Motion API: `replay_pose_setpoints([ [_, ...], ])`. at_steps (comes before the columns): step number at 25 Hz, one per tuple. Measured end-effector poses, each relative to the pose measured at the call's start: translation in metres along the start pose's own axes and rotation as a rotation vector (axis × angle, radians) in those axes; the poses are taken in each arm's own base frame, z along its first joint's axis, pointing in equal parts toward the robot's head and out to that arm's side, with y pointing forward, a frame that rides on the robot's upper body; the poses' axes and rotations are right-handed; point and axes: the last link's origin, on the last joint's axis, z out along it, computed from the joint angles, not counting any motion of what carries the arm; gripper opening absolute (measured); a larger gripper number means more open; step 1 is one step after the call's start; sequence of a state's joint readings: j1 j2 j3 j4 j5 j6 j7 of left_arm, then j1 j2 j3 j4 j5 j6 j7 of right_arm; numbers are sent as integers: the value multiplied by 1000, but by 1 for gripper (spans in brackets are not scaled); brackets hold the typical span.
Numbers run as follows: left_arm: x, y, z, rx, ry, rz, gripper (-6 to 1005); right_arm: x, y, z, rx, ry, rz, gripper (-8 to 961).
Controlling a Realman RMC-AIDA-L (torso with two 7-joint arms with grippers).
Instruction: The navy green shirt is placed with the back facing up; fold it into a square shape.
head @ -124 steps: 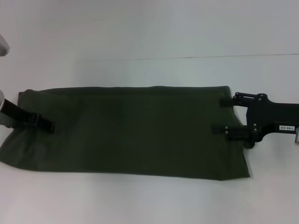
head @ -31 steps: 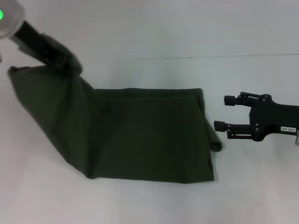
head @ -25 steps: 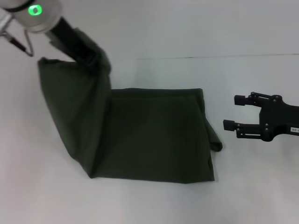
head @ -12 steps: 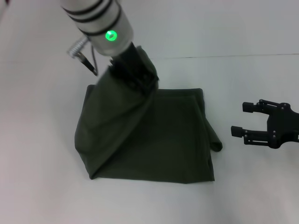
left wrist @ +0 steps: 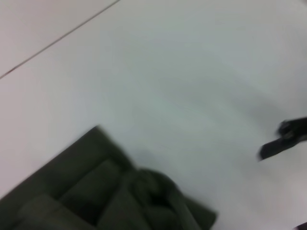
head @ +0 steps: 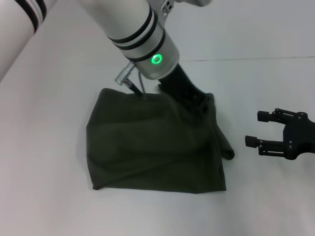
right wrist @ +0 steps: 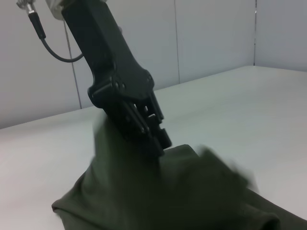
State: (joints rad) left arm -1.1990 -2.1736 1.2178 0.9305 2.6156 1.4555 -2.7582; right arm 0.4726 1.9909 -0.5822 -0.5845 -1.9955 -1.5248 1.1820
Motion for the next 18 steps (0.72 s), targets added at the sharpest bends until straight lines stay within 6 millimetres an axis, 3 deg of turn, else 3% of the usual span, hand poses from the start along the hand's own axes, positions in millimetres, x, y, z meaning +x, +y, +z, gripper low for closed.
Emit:
replay_pose_setpoints([
  [5, 2, 8, -1, -111, 73, -7, 175, 0, -1, 0, 4, 3, 2, 874],
  [10, -4, 4, -13, -207, 173, -25, 435, 0, -1, 0, 8, 1, 8, 874],
  [13, -17, -11, -23, -248, 244, -53, 642, 0, -2, -2, 17, -9, 15, 874],
  [18, -46, -46, -33, -286, 417, -92, 861, -3, -4, -9, 28, -42, 43, 874],
])
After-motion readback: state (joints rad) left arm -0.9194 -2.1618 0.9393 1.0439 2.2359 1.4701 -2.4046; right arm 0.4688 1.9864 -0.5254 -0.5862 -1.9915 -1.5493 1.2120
